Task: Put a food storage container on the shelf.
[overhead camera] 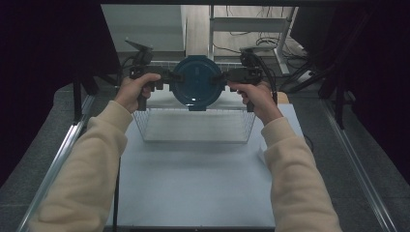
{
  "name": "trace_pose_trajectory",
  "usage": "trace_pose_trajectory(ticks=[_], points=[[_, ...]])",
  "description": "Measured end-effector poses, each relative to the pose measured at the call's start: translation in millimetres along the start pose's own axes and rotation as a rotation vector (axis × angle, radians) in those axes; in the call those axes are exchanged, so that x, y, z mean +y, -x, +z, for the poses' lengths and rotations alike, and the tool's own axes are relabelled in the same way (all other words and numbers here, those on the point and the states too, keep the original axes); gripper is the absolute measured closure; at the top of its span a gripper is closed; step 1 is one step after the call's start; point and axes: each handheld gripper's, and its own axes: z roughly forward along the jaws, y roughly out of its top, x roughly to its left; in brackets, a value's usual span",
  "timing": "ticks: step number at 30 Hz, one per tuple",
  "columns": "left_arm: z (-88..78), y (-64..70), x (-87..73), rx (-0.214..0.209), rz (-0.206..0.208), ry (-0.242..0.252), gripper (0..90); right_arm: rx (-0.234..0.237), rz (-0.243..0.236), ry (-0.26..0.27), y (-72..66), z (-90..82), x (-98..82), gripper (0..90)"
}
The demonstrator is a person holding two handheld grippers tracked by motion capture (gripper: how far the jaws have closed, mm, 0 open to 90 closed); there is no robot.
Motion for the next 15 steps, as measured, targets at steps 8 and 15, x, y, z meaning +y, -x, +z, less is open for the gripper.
trace_pose_trajectory(ticks=[8,15], points=[[7.3,-9.8,6.4,-0.009,-0.054,0.017,41.1,0.022,0.088,0.015,12.3,4.8,4.6,39.1],[15.3,-22.8,11.5,-0.027,-0.147,0.036,40.5,0.019,0.170,0.021,21.9,13.1,9.5,37.0]])
